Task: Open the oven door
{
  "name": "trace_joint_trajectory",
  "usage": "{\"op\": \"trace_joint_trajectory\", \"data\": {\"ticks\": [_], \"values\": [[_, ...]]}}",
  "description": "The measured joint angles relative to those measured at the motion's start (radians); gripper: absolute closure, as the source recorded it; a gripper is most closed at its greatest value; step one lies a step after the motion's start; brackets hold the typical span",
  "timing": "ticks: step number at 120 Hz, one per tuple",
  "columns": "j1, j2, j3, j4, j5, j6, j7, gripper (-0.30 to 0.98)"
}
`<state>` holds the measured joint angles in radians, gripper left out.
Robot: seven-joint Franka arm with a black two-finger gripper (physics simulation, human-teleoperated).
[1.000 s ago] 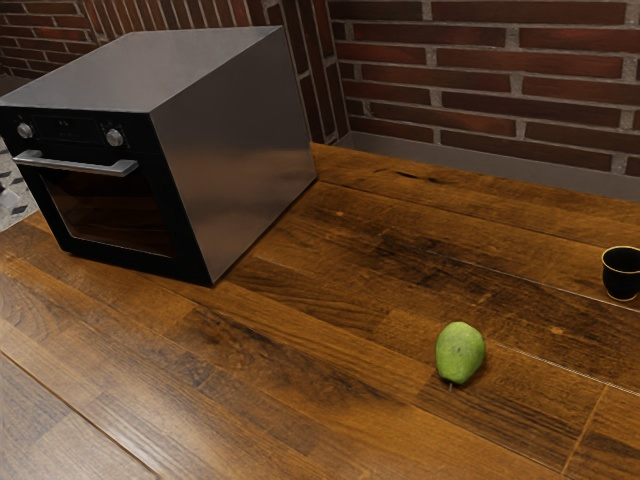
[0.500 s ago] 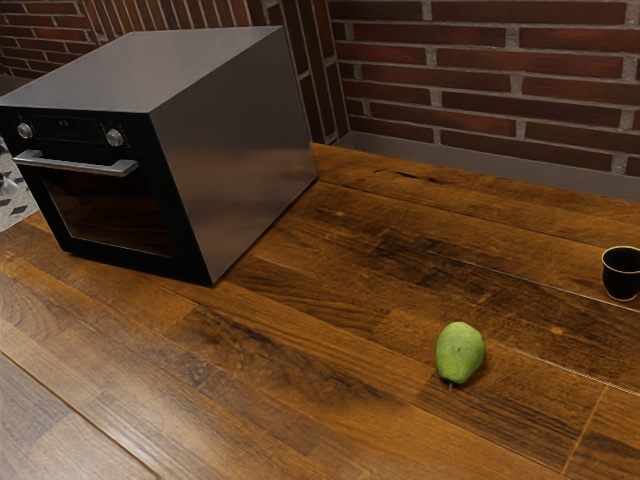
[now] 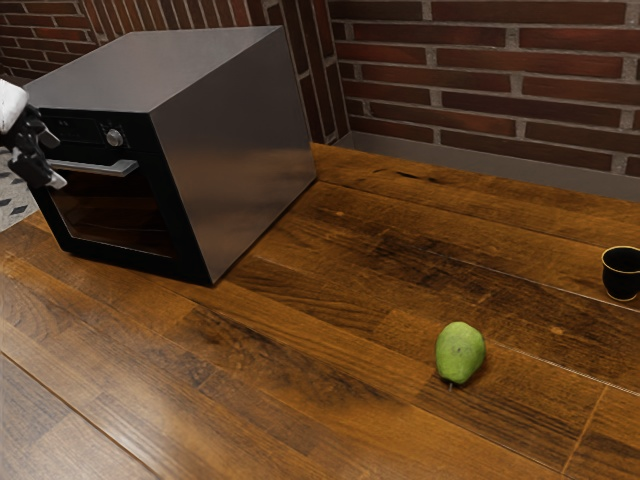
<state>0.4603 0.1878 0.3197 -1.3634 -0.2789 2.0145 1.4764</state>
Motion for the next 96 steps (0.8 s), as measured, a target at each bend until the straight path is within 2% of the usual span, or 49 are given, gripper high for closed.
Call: {"op": "trace_joint_trajectory", "data": {"ticks": [48, 96], "values": [[0.001, 0.071, 0.001, 0.05, -0.007, 0.008, 0.058, 0.0], [0.004, 0.103, 0.004, 0.03, -0.039, 0.024, 0.102, -0.01]]}}
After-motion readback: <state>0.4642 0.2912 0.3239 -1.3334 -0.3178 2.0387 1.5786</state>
